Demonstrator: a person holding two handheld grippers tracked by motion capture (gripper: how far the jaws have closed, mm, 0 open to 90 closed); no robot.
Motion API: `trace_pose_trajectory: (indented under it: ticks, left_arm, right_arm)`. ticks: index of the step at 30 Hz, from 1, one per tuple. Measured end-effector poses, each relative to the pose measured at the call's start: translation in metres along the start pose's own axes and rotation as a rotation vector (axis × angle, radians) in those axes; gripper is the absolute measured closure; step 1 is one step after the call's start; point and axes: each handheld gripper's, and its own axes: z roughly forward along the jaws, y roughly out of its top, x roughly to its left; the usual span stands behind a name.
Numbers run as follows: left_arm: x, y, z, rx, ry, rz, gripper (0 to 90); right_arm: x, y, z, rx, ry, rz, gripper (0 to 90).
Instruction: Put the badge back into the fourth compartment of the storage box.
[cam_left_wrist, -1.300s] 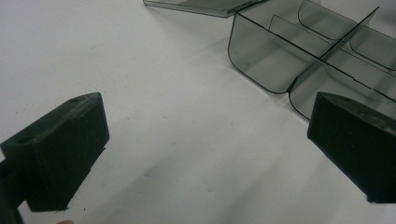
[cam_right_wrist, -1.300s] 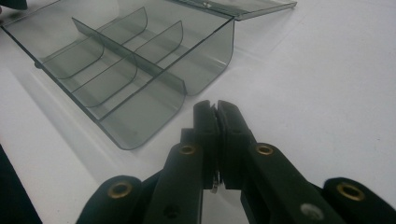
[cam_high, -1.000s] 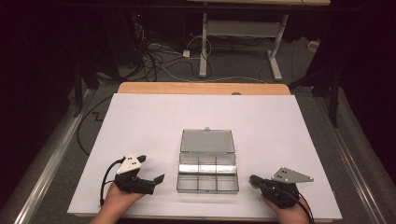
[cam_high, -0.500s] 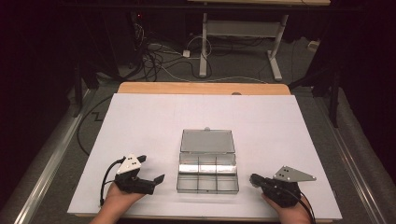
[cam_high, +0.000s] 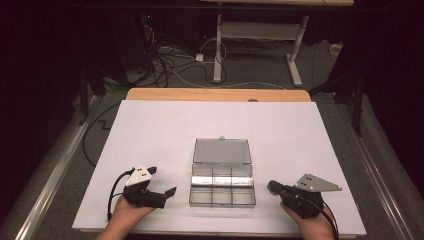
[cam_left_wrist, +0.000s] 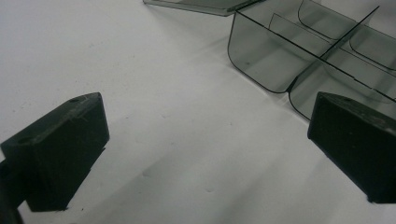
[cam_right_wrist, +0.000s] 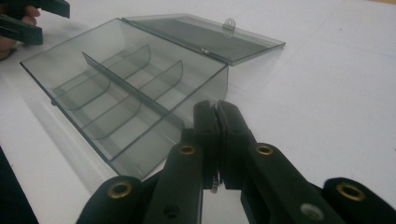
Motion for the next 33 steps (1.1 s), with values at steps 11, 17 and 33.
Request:
trace_pose_trajectory:
  ticks: [11,17,33]
  left_arm:
    - [0.0,0.0,0.0,0.001,0.001,0.004,0.0]
    - [0.0,0.0,0.0,0.002,0.001,0.003,0.0]
    - [0.0,0.0,0.0,0.0,-0.001,0.0,0.0]
  right_arm:
    - [0.011,0.017,0.003,-0.033,0.026,-0.031,88.2]
    - [0.021,0.026,0.011,-0.046,0.06,-0.057,88.2]
    - [0.047,0.036,0.047,-0.012,0.135,-0.102,88.2]
